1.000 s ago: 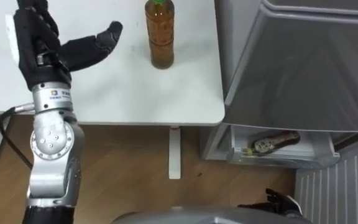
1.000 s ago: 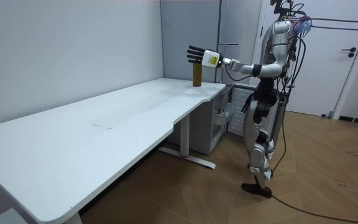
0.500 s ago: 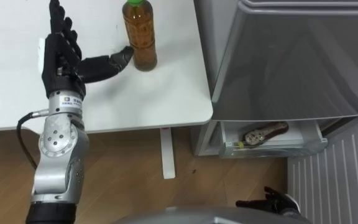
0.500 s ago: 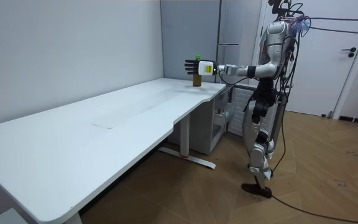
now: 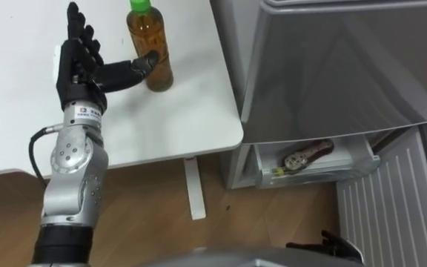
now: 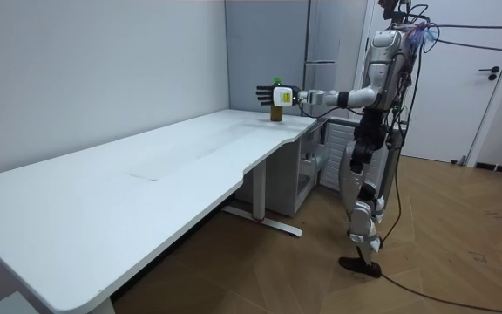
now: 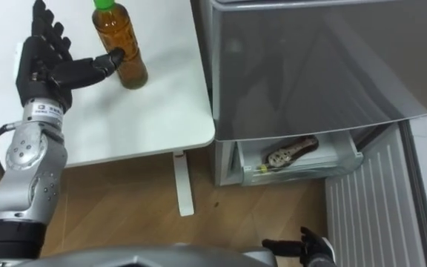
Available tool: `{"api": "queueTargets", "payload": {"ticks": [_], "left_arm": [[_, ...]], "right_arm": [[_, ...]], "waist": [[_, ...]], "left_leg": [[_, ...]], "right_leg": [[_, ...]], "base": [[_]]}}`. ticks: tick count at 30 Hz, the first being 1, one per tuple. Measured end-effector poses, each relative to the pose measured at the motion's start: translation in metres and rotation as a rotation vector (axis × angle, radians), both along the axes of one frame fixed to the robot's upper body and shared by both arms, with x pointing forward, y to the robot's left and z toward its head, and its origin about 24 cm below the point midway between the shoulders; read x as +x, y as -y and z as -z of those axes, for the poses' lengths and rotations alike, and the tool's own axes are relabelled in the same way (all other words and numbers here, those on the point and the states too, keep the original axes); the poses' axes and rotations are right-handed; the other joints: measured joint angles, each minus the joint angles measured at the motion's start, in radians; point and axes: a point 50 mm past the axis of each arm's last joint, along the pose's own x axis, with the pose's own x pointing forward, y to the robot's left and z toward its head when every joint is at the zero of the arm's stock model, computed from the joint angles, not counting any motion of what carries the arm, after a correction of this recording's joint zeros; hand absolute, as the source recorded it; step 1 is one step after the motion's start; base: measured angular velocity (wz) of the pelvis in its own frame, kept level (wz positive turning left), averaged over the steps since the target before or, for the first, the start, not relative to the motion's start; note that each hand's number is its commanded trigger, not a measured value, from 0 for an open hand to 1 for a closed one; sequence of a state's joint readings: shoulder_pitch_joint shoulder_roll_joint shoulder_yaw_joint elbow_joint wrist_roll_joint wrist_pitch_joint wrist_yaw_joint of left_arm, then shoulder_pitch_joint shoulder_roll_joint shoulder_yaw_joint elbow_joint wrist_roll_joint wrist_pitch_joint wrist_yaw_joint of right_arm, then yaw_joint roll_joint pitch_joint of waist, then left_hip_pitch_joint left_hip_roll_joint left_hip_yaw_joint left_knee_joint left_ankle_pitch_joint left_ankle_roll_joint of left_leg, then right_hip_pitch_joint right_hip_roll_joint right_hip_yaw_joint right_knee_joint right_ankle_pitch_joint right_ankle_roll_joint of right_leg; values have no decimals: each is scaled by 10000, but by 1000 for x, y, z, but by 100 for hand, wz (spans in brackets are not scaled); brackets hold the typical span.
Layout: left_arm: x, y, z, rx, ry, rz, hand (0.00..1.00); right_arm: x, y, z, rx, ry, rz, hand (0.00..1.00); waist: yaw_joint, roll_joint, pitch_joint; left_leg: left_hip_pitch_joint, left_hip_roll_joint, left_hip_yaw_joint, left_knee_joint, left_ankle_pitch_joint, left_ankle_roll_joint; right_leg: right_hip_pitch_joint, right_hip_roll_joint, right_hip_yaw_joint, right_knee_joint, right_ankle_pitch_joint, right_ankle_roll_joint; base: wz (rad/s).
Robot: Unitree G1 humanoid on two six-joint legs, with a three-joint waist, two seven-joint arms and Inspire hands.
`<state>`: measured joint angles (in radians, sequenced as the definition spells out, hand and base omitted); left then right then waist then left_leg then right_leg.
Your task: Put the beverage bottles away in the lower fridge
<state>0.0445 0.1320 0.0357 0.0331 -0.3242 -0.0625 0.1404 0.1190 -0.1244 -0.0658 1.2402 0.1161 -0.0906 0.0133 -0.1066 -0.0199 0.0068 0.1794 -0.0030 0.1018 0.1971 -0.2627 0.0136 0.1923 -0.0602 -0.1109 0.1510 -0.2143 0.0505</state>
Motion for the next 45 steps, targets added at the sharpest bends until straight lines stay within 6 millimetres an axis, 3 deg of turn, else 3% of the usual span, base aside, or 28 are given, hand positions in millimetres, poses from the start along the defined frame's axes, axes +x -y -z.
{"api": "queueTargets", "payload": {"ticks": [11, 23, 26, 37, 45], "left_arm": [[-1, -5, 15, -745, -644, -388, 0], [28, -18, 5, -1036, -451, -916, 0], [28, -19, 11, -1049, -778, -1101, 0], [31, -24, 20, -1101, -1419, -1297, 0], [33, -23, 23, -1132, -1772, -1139, 0]], "right_arm": [[-3, 2, 0, -360, -88, 93, 0], [-16, 8, -1, -767, -566, 103, 0], [-22, 9, 0, -868, -894, -42, 0], [-42, 10, 1, -778, -1993, 19, 0], [-53, 10, 1, -977, -2769, -938, 0]], "waist": [[-292, 110, 109], [-351, 361, 75], [-538, 366, 71], [-557, 391, 65], [-637, 402, 58]], "left_leg": [[96, 97, 244, -31, -1, -1], [74, 154, 630, -99, -1, -1], [99, 164, 634, -113, -1, -1], [254, 239, 872, -255, -1, -2], [268, 247, 892, -256, -1, -2]], "right_leg": [[-49, 121, 378, -1, 45, -72], [-306, 201, 821, 18, 160, -89], [-312, 213, 862, 33, 163, -91], [-348, 307, 1099, 42, 188, -131], [-363, 312, 1155, 86, 188, -131]], "base": [[-10], [-12], [-2], [-7], [0]]}}
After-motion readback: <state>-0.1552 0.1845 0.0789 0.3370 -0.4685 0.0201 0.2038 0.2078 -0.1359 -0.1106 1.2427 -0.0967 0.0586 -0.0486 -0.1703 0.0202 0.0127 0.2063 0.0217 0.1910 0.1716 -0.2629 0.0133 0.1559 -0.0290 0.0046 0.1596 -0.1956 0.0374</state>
